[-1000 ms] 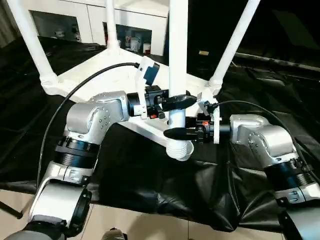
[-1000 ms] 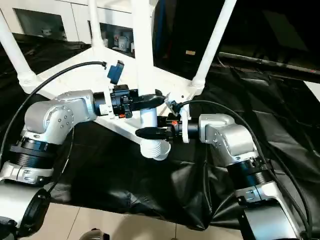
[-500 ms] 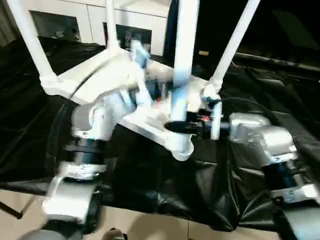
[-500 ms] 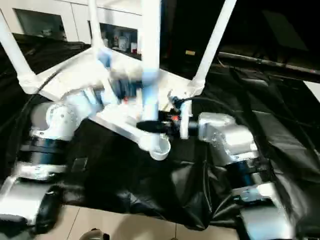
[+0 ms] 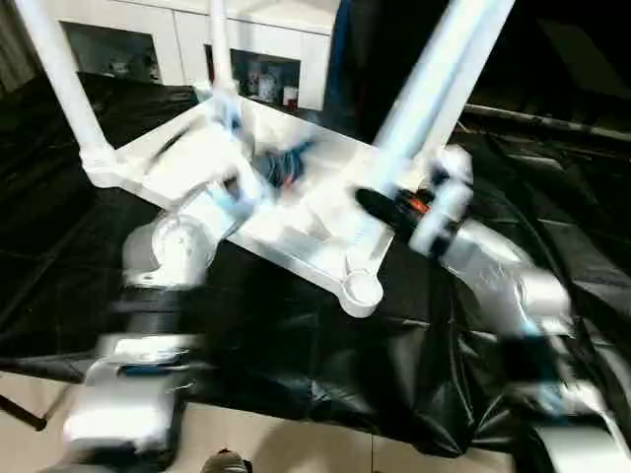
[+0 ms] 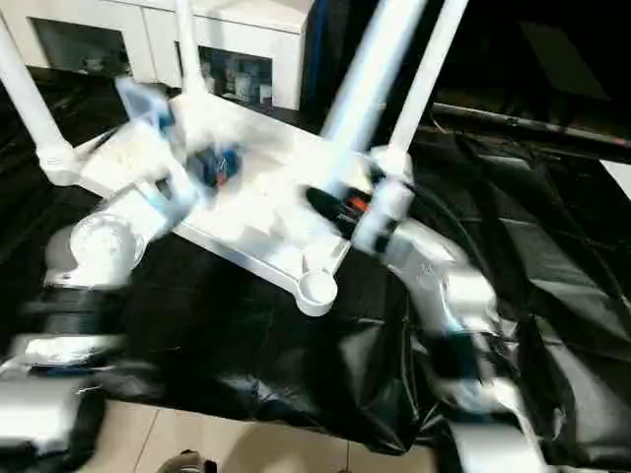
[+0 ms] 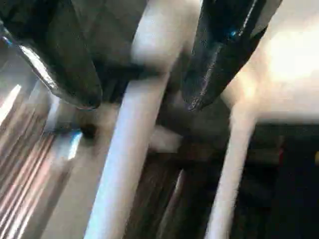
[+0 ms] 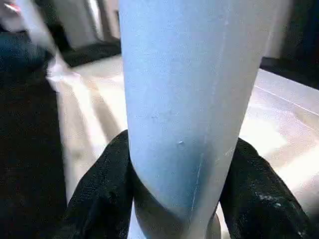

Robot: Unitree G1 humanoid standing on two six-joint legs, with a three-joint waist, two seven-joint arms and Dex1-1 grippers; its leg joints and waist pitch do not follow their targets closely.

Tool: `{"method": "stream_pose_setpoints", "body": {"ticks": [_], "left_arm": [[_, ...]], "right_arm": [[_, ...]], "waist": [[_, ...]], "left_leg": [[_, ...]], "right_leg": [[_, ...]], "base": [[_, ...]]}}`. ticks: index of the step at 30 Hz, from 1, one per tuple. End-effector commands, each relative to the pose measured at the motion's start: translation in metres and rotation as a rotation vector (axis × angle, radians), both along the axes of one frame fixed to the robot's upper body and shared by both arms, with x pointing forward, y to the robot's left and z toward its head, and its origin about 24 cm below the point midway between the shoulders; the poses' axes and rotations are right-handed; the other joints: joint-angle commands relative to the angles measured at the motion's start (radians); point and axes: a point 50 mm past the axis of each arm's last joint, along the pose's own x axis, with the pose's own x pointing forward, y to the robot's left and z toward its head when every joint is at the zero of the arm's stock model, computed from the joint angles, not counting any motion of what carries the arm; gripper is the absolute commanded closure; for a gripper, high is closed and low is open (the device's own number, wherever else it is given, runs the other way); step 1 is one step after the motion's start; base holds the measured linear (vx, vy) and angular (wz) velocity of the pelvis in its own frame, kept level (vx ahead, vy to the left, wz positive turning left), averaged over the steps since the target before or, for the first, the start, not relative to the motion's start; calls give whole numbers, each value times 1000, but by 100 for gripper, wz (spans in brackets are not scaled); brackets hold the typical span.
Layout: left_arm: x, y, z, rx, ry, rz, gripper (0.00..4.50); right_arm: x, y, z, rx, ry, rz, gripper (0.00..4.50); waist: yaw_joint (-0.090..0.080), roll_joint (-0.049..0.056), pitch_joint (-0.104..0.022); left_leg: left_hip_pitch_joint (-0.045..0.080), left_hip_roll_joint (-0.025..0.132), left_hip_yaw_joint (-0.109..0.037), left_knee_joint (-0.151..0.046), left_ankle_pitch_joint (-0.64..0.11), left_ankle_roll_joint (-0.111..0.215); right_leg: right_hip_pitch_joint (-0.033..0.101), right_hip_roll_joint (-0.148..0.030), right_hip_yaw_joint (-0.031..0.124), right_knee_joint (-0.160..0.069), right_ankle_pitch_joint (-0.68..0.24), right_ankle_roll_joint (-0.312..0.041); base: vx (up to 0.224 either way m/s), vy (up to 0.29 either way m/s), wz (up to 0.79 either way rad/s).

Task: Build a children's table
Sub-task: Pick table leg, then insert table leg to table base

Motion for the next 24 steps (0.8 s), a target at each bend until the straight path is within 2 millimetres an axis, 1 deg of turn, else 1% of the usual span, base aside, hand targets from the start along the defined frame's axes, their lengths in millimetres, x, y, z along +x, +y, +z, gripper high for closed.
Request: {"method": "stream_pose_setpoints", "body": {"ticks": [1,2,3,4,5,6,7,8,9,10,11,12,13,14,15,16,18,19,22,24], "left_arm": [[-5,-2,-18,271,-53,-124,144],[-6,0,-21,313,-52,-140,144],[-6,4,-25,349,-35,-166,144],[-6,4,-25,349,-35,-166,144],[-6,7,-33,453,-53,-210,144],[-5,8,-38,514,-57,-232,144],[-5,9,-40,532,-59,-240,144],[-5,10,-45,594,-68,-267,144],[-5,10,-46,595,-68,-267,144],[-4,9,-52,645,-72,-287,144],[-2,9,-54,669,-85,-289,144],[-1,9,-56,691,-93,-286,144],[2,10,-58,716,-105,-278,144],[4,10,-58,726,-112,-256,144],[5,10,-58,728,-115,-252,144],[6,10,-58,733,-122,-241,144],[6,10,-58,733,-122,-241,144],[6,10,-58,733,-122,-241,144],[6,10,-58,733,-122,-241,144],[8,10,-58,737,-129,-231,144]], "right_arm": [[0,-11,6,-41,-40,-58,262],[-1,-12,6,-46,-42,-66,262],[-2,-16,5,-55,-46,-77,262],[-2,-16,5,-55,-46,-77,262],[-4,-21,4,-74,-56,-92,262],[-5,-23,3,-88,-60,-93,262],[-6,-23,2,-92,-60,-92,262],[-7,-24,1,-103,-61,-91,262],[-7,-24,1,-103,-61,-91,262],[-8,-24,0,-109,-58,-88,262],[-9,-24,0,-115,-59,-84,262],[-9,-23,0,-120,-60,-81,262],[-10,-24,0,-124,-63,-77,262],[-11,-24,0,-124,-63,-76,262],[-11,-24,0,-124,-64,-76,262],[-11,-24,0,-124,-65,-74,262],[-11,-24,0,-124,-65,-74,262],[-11,-24,0,-124,-65,-74,262],[-11,-24,0,-124,-65,-74,262],[-12,-24,0,-124,-65,-73,262]], "waist": [[-3,22,-85],[-3,26,-84],[-5,26,-84],[-5,25,-85],[-4,33,-86],[-5,29,-84],[-5,29,-85],[-5,35,-85],[-7,32,-84],[-8,33,-84],[-8,32,-83],[-6,33,-85],[-6,44,-84],[-7,44,-83],[-8,34,-85],[-8,35,-85],[-6,39,-87],[-7,40,-87],[-8,42,-86],[-9,42,-85]], "left_leg": [[30,21,-16,-78,-178,-67],[28,21,-17,-79,-176,-66],[29,20,-14,-78,-174,-66],[29,19,-13,-77,-171,-66],[29,19,-13,-75,-167,-65],[27,18,-12,-76,-183,-62],[28,20,-13,-76,-190,-62],[29,21,-13,-76,-195,-62],[29,20,-12,-76,-197,-58],[28,20,-12,-76,-209,-57],[28,19,-11,-76,-216,-56],[29,21,-13,-75,-223,-56],[30,21,-15,-76,-235,-59],[31,20,-14,-76,-243,-58],[29,20,-14,-75,-239,-54],[26,19,-13,-73,-226,-43],[25,21,-13,-72,-207,-34],[25,21,-13,-72,-206,-33],[28,22,-13,-72,-220,-31],[27,21,-13,-73,-226,-31]], "right_leg": [[53,-48,42,-68,-108,-153],[54,-49,43,-66,-105,-154],[53,-47,43,-63,-91,-163],[55,-47,43,-62,-81,-168],[54,-49,44,-58,-61,-187],[54,-48,44,-65,-78,-186],[55,-49,44,-61,-78,-190],[54,-51,44,-61,-80,-197],[53,-51,44,-64,-83,-199],[53,-50,44,-66,-90,-205],[54,-50,44,-68,-101,-202],[54,-54,44,-68,-109,-205],[53,-54,44,-67,-118,-208],[51,-52,44,-71,-123,-206],[56,-51,44,-66,-111,-208],[57,-53,44,-66,-110,-211],[57,-56,44,-65,-100,-222],[56,-55,43,-64,-94,-228],[54,-55,43,-65,-104,-236],[54,-54,43,-67,-112,-235]], "base": [[0,0,0],[0,0,0],[0,0,0],[0,0,0],[0,0,0],[0,0,0],[0,0,0],[0,0,0],[0,0,0],[0,0,0],[0,0,0],[0,0,0],[0,0,0],[0,0,0],[0,0,0],[0,0,0],[0,0,0],[0,0,0],[0,0,0],[0,0,0]]}}
